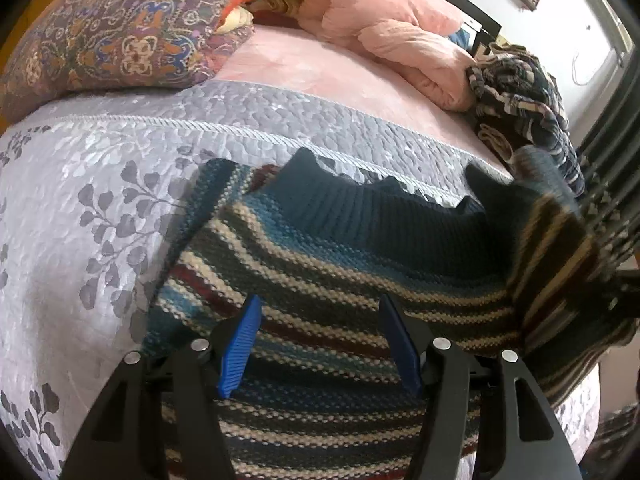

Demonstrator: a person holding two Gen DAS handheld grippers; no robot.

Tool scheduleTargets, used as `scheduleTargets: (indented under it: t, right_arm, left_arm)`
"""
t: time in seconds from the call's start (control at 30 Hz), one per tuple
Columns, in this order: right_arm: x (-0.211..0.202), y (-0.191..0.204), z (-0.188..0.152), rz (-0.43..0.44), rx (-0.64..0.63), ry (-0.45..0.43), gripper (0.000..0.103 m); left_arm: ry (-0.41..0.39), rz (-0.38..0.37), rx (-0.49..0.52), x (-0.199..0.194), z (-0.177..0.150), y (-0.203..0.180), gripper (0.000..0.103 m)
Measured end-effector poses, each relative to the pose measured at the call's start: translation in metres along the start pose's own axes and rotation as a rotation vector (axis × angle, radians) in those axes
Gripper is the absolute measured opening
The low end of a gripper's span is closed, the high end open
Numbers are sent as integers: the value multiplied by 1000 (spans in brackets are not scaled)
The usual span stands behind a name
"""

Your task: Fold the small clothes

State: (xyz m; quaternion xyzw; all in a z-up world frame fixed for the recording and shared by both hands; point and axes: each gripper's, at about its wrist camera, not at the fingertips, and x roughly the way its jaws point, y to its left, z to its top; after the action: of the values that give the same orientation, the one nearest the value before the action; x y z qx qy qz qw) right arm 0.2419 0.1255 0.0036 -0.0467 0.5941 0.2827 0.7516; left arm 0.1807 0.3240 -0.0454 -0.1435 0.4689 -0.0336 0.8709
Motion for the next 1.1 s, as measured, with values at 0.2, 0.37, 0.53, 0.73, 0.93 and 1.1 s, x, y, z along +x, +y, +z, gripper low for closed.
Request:
scheduleTargets:
  t: [0.2, 0.37, 0.53, 0.73, 0.93, 1.1]
  right_arm:
    - [38, 25, 6, -53, -35, 51, 20]
    - [61, 36, 4, -94, -54, 85, 24]
    - [65, 38, 6, -58, -27, 91, 37]
    - [37, 26, 5, 169, 85, 83, 41]
    - [-3, -1, -13, 166, 137, 20, 41]
    - [-8, -48, -43, 121, 227, -1, 41]
  left_arm:
    - [1, -22, -45, 0, 3, 16, 62]
    - [1, -53, -90, -1, 6, 27, 62]
    - [2, -90, -93, -3, 10, 25, 62]
    - [41, -185, -129, 4, 11, 18, 62]
    - [80, -305, -167, 15, 7, 10, 62]
    - [105, -367, -147, 24, 3, -6, 63]
